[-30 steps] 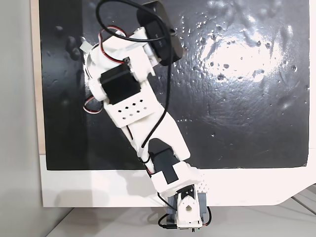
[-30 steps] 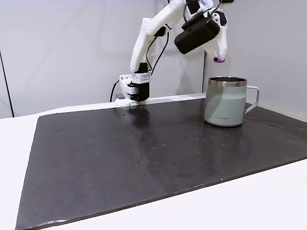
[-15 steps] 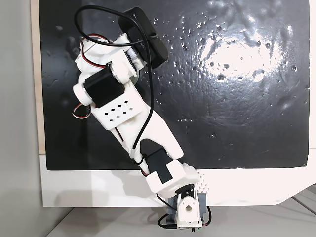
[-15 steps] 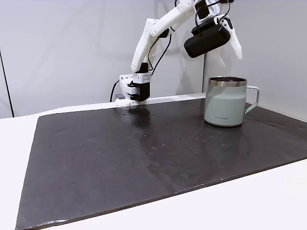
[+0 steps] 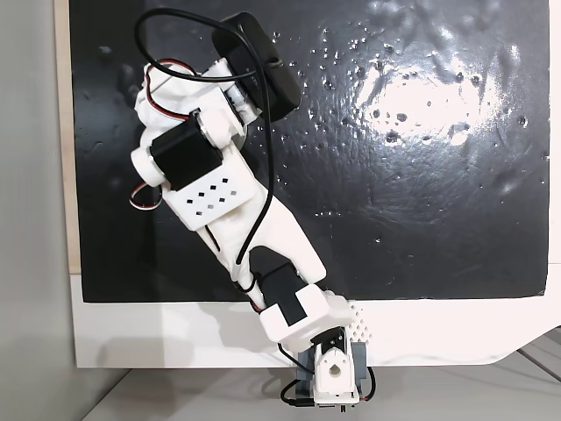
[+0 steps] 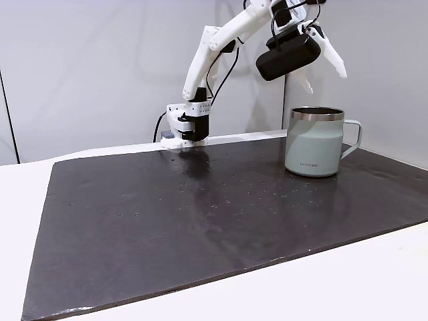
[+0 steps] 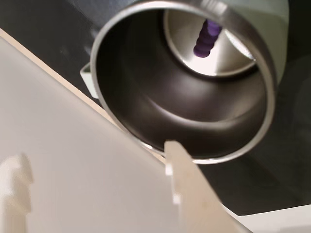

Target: Grasp a pengrip and put it in the cup.

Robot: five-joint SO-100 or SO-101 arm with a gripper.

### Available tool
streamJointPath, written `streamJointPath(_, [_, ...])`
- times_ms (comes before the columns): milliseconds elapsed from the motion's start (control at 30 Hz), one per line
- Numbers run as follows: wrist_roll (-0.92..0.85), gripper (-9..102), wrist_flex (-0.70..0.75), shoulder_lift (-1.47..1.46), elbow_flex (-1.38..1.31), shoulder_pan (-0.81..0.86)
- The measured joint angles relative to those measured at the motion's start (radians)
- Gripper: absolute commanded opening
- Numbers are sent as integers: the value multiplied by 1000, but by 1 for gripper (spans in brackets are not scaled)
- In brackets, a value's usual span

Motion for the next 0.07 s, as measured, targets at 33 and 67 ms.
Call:
streamJointPath(33, [0,28,0,0,0,0])
streamJointPath(67, [0,28,0,0,0,2])
